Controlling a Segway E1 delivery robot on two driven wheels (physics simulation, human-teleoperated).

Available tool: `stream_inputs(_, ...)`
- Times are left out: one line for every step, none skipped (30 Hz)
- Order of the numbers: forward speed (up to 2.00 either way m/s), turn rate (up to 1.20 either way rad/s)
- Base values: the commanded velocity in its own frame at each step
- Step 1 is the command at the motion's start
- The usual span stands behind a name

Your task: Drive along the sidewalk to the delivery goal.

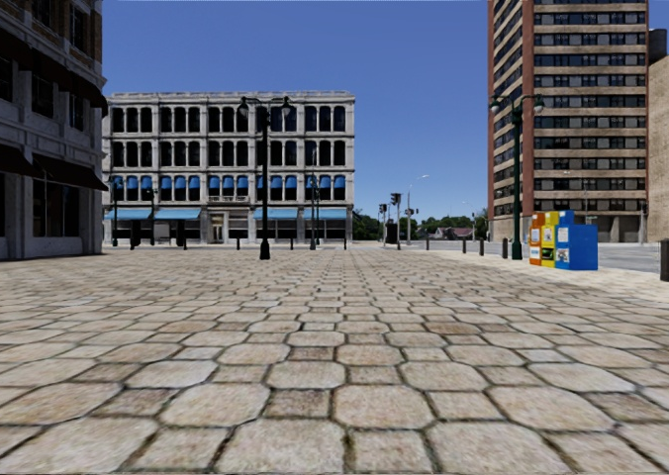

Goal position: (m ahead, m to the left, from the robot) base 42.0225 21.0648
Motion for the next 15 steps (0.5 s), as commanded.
stream_inputs(2.00,0.00)
stream_inputs(2.00,0.00)
stream_inputs(2.00,0.00)
stream_inputs(2.00,0.00)
stream_inputs(2.00,0.00)
stream_inputs(2.00,0.00)
stream_inputs(2.00,0.00)
stream_inputs(2.00,0.00)
stream_inputs(2.00,0.00)
stream_inputs(2.00,0.00)
stream_inputs(2.00,0.00)
stream_inputs(2.00,0.00)
stream_inputs(2.00,0.00)
stream_inputs(2.00,0.00)
stream_inputs(2.00,0.00)
